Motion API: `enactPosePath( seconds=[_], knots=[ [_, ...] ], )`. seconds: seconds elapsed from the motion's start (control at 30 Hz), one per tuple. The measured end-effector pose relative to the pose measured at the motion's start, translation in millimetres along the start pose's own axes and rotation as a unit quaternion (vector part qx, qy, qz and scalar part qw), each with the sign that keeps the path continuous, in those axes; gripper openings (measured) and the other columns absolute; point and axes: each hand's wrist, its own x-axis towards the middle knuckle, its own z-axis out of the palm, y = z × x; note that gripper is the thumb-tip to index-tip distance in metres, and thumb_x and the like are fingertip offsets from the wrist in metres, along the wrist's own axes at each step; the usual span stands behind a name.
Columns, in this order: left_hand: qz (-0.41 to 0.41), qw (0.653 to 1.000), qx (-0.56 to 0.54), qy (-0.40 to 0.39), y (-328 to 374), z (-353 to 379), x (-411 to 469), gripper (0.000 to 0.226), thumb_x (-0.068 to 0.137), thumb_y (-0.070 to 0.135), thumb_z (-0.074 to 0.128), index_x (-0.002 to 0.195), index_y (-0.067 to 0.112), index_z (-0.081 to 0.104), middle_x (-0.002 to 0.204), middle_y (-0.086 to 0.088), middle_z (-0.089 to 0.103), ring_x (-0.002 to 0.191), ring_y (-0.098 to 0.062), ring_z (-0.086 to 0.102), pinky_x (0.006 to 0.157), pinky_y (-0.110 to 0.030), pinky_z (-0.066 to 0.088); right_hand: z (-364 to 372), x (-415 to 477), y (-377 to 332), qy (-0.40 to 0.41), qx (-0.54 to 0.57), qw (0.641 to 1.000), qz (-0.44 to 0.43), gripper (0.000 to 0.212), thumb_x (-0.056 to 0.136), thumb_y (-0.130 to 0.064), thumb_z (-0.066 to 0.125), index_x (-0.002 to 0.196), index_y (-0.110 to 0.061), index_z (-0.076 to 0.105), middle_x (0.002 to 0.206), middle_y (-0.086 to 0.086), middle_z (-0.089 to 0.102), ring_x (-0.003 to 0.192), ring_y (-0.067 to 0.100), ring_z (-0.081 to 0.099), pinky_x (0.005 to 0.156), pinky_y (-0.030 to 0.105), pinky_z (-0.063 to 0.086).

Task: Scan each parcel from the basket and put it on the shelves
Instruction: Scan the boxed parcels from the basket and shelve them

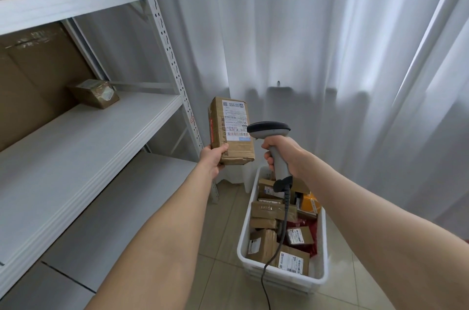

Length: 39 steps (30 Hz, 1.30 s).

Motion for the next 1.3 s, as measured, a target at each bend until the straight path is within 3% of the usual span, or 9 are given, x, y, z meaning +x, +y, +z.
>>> enactPosePath(
  seconds=[0.3, 0.63, 1.03, 1.2, 1.3],
  knots=[
    [0.001, 1.000, 0.008, 0.008, 0, 13, -4, 0.036, 0.091, 0.008, 0.062, 0.125, 0.005, 0.052, 0.121, -0.015, 0.062, 0.099, -0.026, 0.061, 0.079, -0.041, 0.049, -16, -7, -8, -0.015, -0.014, 1.000, -0.002, 0.007, 0.087, -0.013, 0.057, 0.093, -0.010, 0.056, 0.054, 0.003, 0.055, 0.044, 0.011, 0.050, 0.047, 0.022, 0.047],
    [0.003, 1.000, 0.007, 0.017, 1, 29, -12, 0.034, 0.091, 0.009, 0.062, 0.124, 0.006, 0.053, 0.115, -0.012, 0.064, 0.089, -0.022, 0.061, 0.061, -0.033, 0.048, -33, -9, -12, -0.025, 0.020, 0.999, 0.015, 0.008, 0.091, -0.017, 0.057, 0.096, -0.010, 0.056, 0.054, 0.004, 0.058, 0.043, 0.011, 0.051, 0.046, 0.020, 0.048],
    [0.012, 0.999, 0.010, 0.028, 4, 36, -21, 0.039, 0.091, 0.009, 0.062, 0.129, 0.004, 0.051, 0.121, -0.015, 0.063, 0.109, -0.030, 0.061, 0.094, -0.047, 0.049, -36, -14, -24, -0.048, 0.031, 0.998, -0.009, 0.009, 0.088, -0.013, 0.057, 0.096, -0.009, 0.056, 0.054, 0.004, 0.058, 0.043, 0.011, 0.051, 0.046, 0.020, 0.048],
    [0.029, 0.999, 0.008, 0.040, 9, 27, -35, 0.039, 0.091, 0.008, 0.061, 0.128, 0.004, 0.051, 0.123, -0.015, 0.062, 0.111, -0.030, 0.060, 0.096, -0.047, 0.049, -23, -15, -38, -0.079, 0.070, 0.994, -0.017, 0.008, 0.090, -0.013, 0.057, 0.096, -0.007, 0.057, 0.055, 0.006, 0.058, 0.041, 0.012, 0.051, 0.044, 0.021, 0.048],
    [0.039, 0.998, 0.004, 0.049, 14, 14, -45, 0.040, 0.092, 0.008, 0.061, 0.130, 0.005, 0.050, 0.119, -0.013, 0.064, 0.105, -0.028, 0.062, 0.080, -0.040, 0.054, -5, -14, -48, -0.089, 0.064, 0.994, -0.030, 0.006, 0.090, -0.011, 0.057, 0.093, -0.006, 0.058, 0.054, 0.006, 0.057, 0.041, 0.013, 0.049, 0.044, 0.020, 0.047]
  ],
)
